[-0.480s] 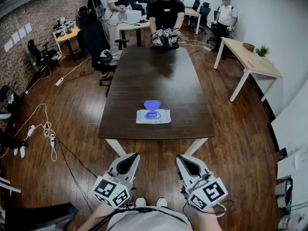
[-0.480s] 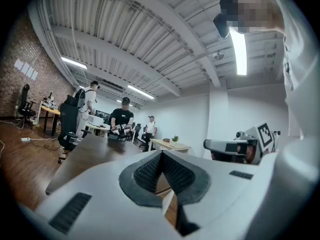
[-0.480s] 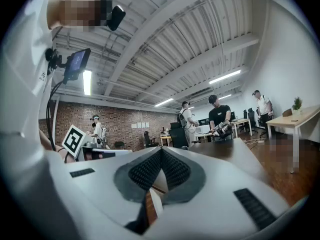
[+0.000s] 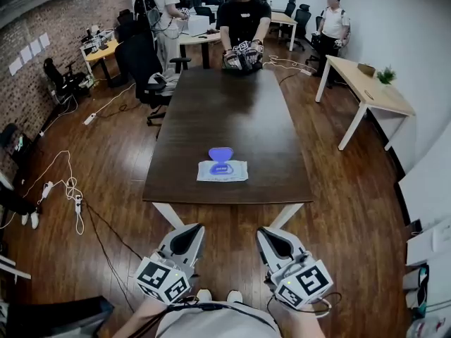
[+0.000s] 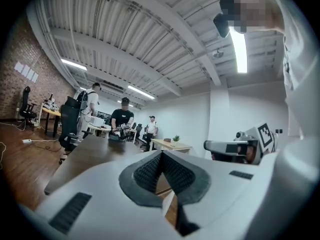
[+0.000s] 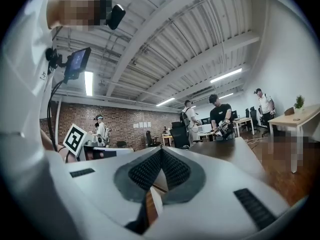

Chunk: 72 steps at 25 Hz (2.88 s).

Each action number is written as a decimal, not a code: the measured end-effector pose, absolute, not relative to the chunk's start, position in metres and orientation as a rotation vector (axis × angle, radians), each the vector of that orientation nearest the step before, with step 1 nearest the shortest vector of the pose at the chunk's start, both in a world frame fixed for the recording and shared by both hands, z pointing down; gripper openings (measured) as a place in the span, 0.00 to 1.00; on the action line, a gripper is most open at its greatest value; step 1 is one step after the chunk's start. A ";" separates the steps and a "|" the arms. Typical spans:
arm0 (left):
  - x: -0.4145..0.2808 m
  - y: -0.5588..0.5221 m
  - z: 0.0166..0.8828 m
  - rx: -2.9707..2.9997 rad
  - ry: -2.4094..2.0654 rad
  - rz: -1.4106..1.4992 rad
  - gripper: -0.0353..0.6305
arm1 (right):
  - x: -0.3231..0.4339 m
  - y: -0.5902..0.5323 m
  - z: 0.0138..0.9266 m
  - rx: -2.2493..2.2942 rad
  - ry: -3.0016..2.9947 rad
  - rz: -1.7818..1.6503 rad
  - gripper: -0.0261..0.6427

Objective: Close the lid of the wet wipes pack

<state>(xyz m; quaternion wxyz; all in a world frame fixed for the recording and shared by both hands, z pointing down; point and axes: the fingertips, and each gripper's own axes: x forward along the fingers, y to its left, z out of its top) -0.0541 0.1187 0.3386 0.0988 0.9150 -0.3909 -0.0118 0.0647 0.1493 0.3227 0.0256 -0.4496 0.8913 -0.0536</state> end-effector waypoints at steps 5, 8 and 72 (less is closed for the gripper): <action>-0.039 0.126 0.345 2.709 -1.170 -0.054 0.06 | 0.080 0.154 0.324 -1.361 2.767 -0.164 0.05; -0.033 0.128 0.343 2.687 -1.195 -0.040 0.06 | 0.087 0.154 0.328 -1.347 2.777 -0.179 0.05; -0.057 -0.250 0.397 2.650 -0.978 0.073 0.06 | 0.051 -0.215 0.375 -1.494 2.806 -0.343 0.05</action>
